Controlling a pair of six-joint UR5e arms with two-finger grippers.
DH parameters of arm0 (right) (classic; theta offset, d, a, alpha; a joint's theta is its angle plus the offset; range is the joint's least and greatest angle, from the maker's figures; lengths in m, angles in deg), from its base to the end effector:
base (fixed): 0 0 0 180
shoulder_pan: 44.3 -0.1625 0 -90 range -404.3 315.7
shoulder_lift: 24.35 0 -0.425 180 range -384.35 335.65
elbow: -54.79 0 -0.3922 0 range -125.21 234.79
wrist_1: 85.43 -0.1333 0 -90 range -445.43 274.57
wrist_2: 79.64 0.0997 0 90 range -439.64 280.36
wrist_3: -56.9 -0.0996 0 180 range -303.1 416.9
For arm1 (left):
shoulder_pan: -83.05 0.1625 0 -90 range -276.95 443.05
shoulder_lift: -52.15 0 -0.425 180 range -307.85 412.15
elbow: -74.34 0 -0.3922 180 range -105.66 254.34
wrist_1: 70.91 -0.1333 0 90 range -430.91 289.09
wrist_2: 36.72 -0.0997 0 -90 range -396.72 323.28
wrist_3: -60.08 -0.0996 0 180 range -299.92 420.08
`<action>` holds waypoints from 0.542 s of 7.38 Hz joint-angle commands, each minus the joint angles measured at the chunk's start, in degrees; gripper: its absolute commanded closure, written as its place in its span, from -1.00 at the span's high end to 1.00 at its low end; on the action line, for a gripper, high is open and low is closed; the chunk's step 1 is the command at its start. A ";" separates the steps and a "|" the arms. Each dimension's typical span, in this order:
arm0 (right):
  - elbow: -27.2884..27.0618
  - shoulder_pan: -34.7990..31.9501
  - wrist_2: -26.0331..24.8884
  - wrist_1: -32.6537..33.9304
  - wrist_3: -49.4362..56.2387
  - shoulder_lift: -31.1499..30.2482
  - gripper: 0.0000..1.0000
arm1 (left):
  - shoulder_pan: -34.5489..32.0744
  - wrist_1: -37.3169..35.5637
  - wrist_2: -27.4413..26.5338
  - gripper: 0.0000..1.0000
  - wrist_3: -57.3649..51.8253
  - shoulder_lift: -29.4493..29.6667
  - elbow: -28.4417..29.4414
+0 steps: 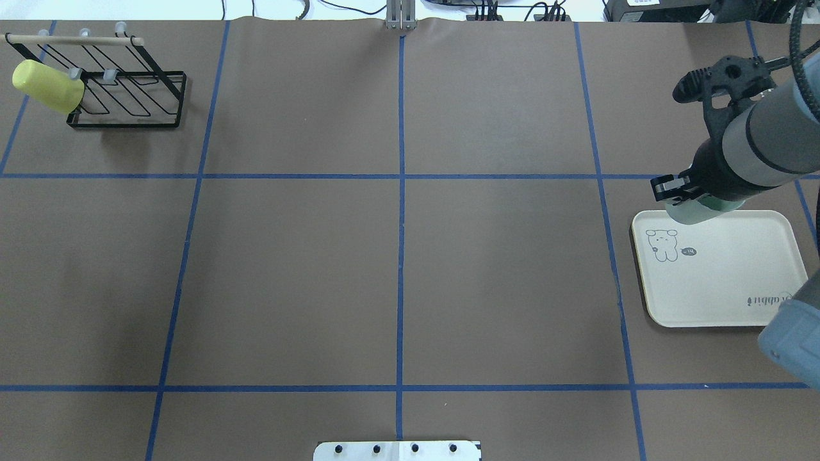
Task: Left arm grabs green cup and hands to right arm on tray
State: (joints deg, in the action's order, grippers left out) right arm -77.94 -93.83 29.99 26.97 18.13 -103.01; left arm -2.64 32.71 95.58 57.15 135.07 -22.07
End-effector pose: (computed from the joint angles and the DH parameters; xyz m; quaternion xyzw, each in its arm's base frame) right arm -0.2147 -0.4055 0.2891 0.1025 -0.2978 -0.0606 0.9472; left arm -0.0320 -0.4572 0.6383 0.1008 0.3597 0.0991 0.9223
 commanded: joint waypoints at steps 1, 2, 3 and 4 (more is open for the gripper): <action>0.45 -2.32 2.25 -3.66 5.26 -5.25 -1.00 | -2.64 -16.14 -0.11 1.00 -0.58 1.27 -0.36; 1.59 -2.32 2.25 -9.51 5.28 -9.10 -1.00 | -3.42 -16.17 -0.11 1.00 -0.58 1.02 -0.36; 4.38 -2.32 2.25 -18.79 4.76 -14.10 -1.00 | -3.43 -16.25 -0.20 1.00 -0.50 1.10 -0.36; 9.02 -2.32 2.34 -29.76 4.49 -17.89 -1.00 | -3.43 -16.17 -0.46 1.00 -0.15 1.10 -0.36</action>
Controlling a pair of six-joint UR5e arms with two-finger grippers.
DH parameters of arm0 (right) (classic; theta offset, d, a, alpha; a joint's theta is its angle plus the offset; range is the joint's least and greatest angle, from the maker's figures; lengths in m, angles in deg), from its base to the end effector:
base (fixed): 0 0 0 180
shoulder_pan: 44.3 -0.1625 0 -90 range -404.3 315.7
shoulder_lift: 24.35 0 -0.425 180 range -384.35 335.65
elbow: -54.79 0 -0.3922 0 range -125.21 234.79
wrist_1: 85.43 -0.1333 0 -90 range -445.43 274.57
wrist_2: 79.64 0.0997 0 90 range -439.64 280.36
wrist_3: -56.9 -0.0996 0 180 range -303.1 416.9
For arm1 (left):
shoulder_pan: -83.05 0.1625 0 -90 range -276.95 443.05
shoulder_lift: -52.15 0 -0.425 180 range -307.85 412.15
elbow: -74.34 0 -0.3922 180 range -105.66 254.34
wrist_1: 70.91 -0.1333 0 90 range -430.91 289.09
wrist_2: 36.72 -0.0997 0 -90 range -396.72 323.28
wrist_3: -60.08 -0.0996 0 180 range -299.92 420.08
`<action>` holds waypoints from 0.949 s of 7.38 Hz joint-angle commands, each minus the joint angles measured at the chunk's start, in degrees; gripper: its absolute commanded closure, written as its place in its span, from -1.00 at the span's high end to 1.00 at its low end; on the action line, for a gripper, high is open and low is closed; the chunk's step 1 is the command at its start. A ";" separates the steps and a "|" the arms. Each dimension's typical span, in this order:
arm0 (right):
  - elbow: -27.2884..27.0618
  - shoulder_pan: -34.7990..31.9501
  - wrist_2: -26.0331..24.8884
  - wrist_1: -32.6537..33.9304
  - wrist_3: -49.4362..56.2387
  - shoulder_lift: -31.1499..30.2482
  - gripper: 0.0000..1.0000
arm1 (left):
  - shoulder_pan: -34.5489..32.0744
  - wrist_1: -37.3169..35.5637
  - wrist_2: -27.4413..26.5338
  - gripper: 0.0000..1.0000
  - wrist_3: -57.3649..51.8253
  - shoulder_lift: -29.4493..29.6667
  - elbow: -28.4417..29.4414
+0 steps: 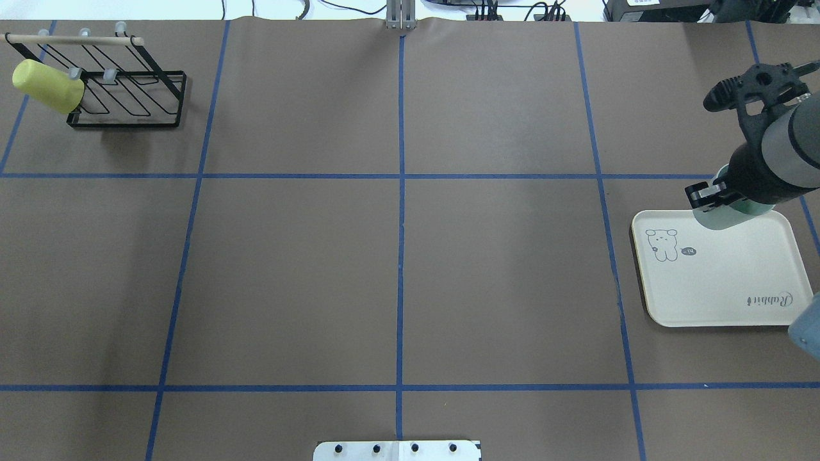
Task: Left arm grabs green cup and hands to right arm on tray
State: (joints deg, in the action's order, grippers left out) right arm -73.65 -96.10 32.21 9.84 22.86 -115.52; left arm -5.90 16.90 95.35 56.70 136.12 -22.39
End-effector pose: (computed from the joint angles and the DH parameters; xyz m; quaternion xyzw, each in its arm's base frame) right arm -0.1946 -0.4029 0.3755 0.1112 -0.3067 -0.0865 0.9413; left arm -0.0584 -0.4464 0.6569 -0.0048 0.3591 0.0314 0.9328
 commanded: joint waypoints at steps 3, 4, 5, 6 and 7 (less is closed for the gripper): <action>15.65 0.37 -0.23 -27.75 -5.24 -7.79 -1.00 | -0.17 -0.36 -0.14 1.00 0.47 0.05 0.05; 17.33 1.16 -0.32 -27.94 -5.25 -7.62 -1.00 | -0.17 -0.27 -0.23 1.00 0.56 0.05 0.05; 17.96 2.04 -0.40 -27.95 -5.25 -7.36 -1.00 | -0.17 -0.27 -0.23 1.00 0.65 0.14 0.05; 18.14 3.53 -0.49 -27.86 -5.25 -7.00 -1.00 | -0.17 -0.27 -0.32 1.00 0.65 0.14 0.05; 18.22 4.15 -0.41 -27.86 -5.25 -7.00 -0.90 | -0.17 -0.27 -0.32 1.00 0.65 0.14 0.22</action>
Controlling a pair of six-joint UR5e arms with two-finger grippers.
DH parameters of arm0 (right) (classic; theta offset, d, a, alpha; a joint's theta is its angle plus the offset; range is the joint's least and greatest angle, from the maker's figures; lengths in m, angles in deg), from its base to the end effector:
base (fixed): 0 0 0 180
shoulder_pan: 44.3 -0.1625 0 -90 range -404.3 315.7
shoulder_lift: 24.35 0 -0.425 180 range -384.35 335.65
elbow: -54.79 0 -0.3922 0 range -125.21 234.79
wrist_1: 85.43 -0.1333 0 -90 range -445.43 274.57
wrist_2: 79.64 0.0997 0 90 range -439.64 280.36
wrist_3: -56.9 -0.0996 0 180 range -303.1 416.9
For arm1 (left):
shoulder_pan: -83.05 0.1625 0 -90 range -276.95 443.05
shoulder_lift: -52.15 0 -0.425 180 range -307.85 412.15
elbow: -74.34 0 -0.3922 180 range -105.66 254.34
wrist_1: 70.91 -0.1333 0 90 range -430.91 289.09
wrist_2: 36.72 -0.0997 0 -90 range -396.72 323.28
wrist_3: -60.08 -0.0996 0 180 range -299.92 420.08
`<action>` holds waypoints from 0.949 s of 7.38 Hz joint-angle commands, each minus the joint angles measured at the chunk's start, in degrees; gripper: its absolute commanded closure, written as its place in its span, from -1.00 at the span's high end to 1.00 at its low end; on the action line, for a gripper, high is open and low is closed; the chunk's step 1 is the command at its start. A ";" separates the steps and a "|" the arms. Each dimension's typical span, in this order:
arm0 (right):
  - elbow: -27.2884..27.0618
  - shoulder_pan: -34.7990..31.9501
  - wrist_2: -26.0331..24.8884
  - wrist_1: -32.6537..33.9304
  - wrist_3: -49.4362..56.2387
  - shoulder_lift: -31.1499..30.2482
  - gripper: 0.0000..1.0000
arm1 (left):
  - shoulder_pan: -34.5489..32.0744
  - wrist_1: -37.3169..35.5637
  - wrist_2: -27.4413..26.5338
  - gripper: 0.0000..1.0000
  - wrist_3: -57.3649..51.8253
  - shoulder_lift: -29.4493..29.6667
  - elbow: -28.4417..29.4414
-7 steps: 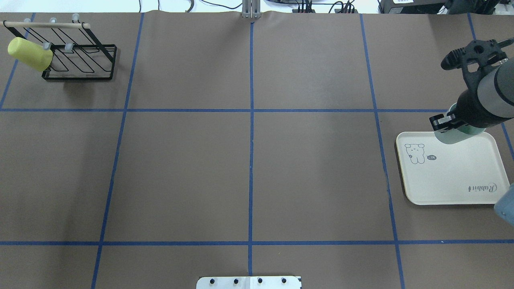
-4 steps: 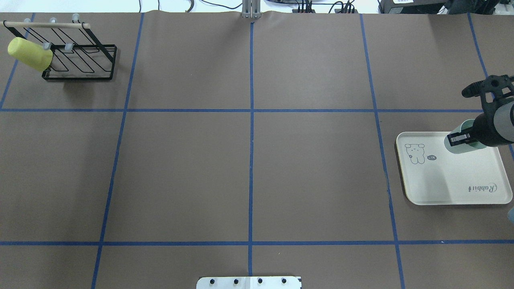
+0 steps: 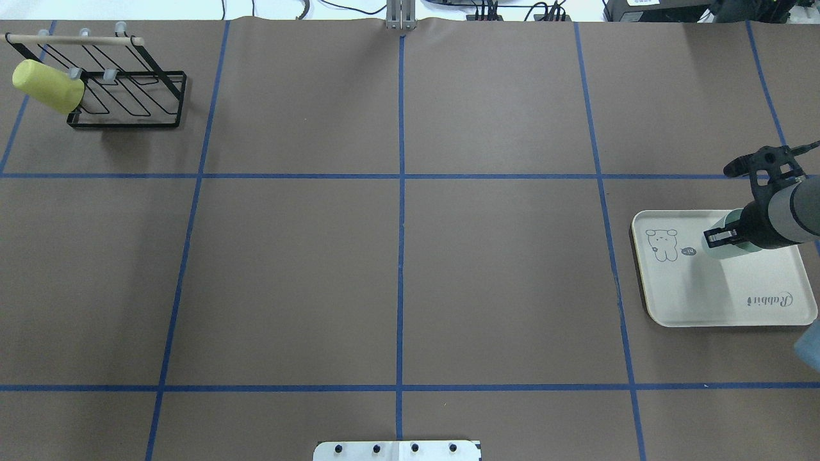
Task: Left arm grabs green cup and hands to right arm on tray
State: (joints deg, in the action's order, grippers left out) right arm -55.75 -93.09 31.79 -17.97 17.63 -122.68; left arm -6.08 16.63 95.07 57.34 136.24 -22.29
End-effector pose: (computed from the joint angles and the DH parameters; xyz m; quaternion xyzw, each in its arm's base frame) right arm -0.2279 -0.4073 0.5194 0.1094 -0.3250 -0.0714 0.9367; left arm -0.0601 -0.4468 0.6576 -0.0084 0.3568 0.0240 0.9338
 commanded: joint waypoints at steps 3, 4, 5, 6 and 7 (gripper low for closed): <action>-0.98 1.07 0.71 0.47 0.42 1.12 1.00 | 0.00 0.00 -0.03 1.00 0.02 0.02 0.12; -1.42 -0.94 1.50 1.00 0.77 1.30 1.00 | 0.00 0.00 -0.03 1.00 0.02 0.02 0.12; -1.60 -5.92 6.12 4.31 3.12 3.13 1.00 | 0.00 0.00 0.05 1.00 0.02 0.02 0.21; -1.52 -10.05 7.91 10.26 11.07 5.58 1.00 | 0.00 0.00 0.05 1.00 0.02 0.02 0.30; -1.08 -13.14 8.10 14.06 19.32 6.04 1.00 | 0.00 0.00 0.14 1.00 0.02 0.02 0.47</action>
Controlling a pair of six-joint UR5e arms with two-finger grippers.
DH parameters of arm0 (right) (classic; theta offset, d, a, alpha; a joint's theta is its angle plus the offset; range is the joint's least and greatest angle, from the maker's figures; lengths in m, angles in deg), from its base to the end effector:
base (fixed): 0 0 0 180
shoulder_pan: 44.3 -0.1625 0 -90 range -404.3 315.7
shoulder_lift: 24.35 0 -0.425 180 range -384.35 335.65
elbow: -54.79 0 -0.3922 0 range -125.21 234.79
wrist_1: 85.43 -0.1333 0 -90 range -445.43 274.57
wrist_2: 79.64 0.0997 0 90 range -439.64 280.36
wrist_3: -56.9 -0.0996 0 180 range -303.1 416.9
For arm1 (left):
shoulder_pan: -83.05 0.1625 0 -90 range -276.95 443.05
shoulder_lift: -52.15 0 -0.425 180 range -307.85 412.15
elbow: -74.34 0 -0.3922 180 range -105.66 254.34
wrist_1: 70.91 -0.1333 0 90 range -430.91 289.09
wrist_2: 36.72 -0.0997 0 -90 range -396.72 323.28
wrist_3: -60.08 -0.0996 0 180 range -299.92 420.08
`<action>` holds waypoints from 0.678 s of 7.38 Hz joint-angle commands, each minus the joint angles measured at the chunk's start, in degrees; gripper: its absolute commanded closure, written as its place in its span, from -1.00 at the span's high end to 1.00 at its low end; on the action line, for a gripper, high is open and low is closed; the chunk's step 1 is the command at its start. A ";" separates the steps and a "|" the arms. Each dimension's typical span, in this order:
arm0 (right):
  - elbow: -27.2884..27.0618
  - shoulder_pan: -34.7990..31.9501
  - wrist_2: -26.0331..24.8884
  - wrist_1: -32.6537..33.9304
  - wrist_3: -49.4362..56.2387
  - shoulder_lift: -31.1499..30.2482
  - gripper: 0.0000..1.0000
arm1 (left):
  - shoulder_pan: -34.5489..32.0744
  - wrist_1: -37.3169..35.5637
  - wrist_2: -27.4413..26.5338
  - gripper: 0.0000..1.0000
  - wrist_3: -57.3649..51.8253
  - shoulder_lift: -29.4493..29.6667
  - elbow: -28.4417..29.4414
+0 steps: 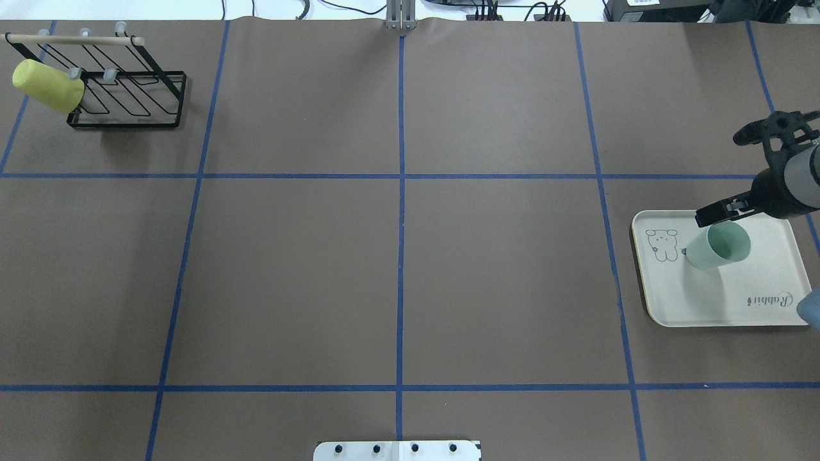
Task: Left arm grabs green cup and hands to right arm on tray
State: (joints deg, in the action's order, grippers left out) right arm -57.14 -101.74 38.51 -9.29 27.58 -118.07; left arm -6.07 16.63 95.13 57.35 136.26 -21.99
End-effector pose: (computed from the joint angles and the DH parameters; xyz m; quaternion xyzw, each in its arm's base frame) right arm -0.1835 -0.4477 0.4855 0.1096 -0.3382 -0.0935 0.9300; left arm -0.0600 -0.4466 0.6599 -0.0107 0.3573 0.0231 0.9336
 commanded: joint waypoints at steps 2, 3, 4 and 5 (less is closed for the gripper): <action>2.94 -11.78 4.71 5.95 18.72 -1.10 1.00 | 0.00 0.18 0.26 1.00 0.00 0.00 0.35; 5.91 -18.43 10.82 5.87 24.95 -2.42 1.00 | 0.00 0.18 0.34 1.00 0.00 -0.09 0.35; 8.81 -22.33 16.27 5.78 29.19 -5.04 1.00 | 0.00 0.18 0.52 1.00 0.00 -0.09 0.35; 9.19 -23.58 15.37 5.60 32.02 -8.99 1.00 | -0.09 0.18 0.78 1.00 0.00 -0.09 0.18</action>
State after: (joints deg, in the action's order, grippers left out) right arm -49.70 -121.93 51.83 -3.54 54.81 -122.82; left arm -6.08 16.80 95.63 57.35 136.19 -21.69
